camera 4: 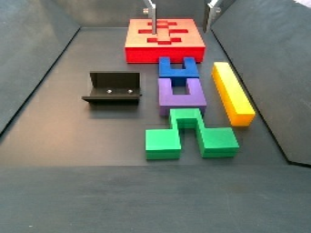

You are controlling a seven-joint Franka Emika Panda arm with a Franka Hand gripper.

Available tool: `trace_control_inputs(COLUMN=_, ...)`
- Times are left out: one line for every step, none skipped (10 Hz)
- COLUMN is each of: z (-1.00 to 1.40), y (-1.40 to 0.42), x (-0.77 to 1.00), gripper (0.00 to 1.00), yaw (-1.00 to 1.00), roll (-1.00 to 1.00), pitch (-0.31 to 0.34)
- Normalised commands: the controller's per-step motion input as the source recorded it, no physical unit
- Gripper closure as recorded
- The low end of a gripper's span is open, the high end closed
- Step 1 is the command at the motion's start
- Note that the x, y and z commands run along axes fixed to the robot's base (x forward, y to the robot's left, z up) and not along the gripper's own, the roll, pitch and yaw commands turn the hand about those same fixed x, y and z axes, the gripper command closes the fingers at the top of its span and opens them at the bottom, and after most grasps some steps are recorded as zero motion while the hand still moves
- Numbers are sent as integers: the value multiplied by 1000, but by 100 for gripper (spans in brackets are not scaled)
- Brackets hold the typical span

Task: Pick up the purple object. Move up. Place the purple object on the fixture. Regrasp the purple object. Move to above the board. Insert the purple object.
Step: Pick up the purple object.

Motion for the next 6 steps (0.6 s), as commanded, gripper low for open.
trace_control_inputs(z=-23, y=-120, x=11, gripper=0, yaw=0, roll=19, pitch=0)
trace_control_inputs(z=-60, y=-57, x=523, gripper=0, yaw=-131, roll=16, pitch=34)
trace_control_inputs(z=-294, y=0, x=917, gripper=0, yaw=-306, roll=0, pitch=0)
trace_control_inputs(z=-517, y=46, x=866, gripper=0, yaw=-306, roll=-50, pitch=-159)
trace_control_inputs(z=-597, y=57, x=820, gripper=0, yaw=-266, roll=-86, pitch=-254)
trace_control_inputs(z=-574, y=66, x=851, gripper=0, yaw=-226, roll=-101, pitch=-270)
